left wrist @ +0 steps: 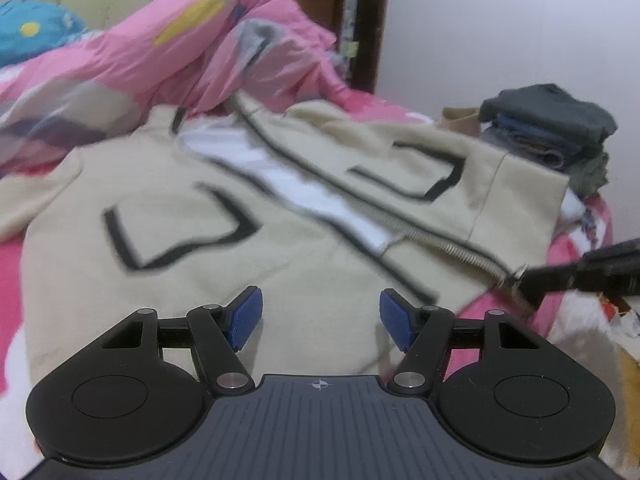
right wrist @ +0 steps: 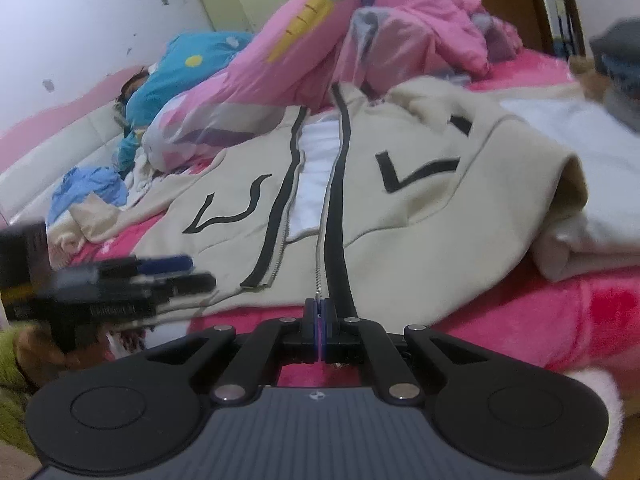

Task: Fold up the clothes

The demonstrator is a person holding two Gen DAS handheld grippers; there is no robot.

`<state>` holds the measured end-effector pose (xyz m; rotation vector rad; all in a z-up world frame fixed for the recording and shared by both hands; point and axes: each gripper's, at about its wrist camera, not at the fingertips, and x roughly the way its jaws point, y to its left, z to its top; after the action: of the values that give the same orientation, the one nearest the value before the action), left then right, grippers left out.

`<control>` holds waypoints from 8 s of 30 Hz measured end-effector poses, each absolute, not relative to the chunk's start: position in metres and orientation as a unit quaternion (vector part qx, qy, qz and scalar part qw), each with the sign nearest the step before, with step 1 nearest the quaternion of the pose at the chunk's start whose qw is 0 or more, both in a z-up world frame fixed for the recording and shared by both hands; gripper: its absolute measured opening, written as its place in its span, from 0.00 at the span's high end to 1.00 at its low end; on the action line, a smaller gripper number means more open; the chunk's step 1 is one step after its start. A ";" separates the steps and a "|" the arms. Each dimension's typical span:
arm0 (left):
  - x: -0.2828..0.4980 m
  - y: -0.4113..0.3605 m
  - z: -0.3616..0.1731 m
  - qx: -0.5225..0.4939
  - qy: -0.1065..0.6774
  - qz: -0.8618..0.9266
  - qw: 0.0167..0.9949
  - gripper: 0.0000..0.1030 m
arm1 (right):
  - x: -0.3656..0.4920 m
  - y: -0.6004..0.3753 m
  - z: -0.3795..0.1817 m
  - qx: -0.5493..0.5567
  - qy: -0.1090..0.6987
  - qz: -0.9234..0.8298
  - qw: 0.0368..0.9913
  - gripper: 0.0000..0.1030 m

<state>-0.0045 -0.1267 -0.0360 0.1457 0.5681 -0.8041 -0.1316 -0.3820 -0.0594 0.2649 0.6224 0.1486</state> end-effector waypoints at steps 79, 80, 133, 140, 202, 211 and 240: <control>-0.021 -0.132 -0.047 0.099 0.275 -0.432 0.853 0.31 | -0.081 -0.421 -0.134 0.549 0.285 0.075 0.782 0.97; -0.021 -0.132 -0.046 0.099 0.274 -0.432 0.854 0.31 | -0.079 -0.421 -0.131 0.550 0.280 0.084 0.783 0.97; -0.009 -0.156 -0.075 0.049 0.218 -0.475 0.851 0.31 | 0.389 -0.382 -0.050 0.003 0.382 -0.106 0.918 0.84; -0.009 -0.154 -0.075 0.042 0.214 -0.480 0.850 0.31 | 0.338 -0.446 0.011 0.193 0.255 -0.074 0.945 0.86; -0.042 -0.201 -0.042 0.221 0.175 -0.480 0.831 0.33 | -0.121 -0.443 -0.003 0.048 0.272 -0.103 0.956 0.49; -0.058 -0.225 -0.053 0.340 0.128 -0.462 0.809 0.42 | -0.094 -0.415 -0.037 -0.087 0.281 -0.116 0.949 0.73; -0.066 -0.208 -0.036 0.355 0.146 -0.472 0.794 1.00 | -0.124 -0.392 -0.057 -0.240 0.276 -0.149 0.919 0.98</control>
<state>-0.0655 -0.2083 -0.0358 0.7622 0.3149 -1.0143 -0.1244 -0.3919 -0.0570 -0.4928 0.5678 -0.3072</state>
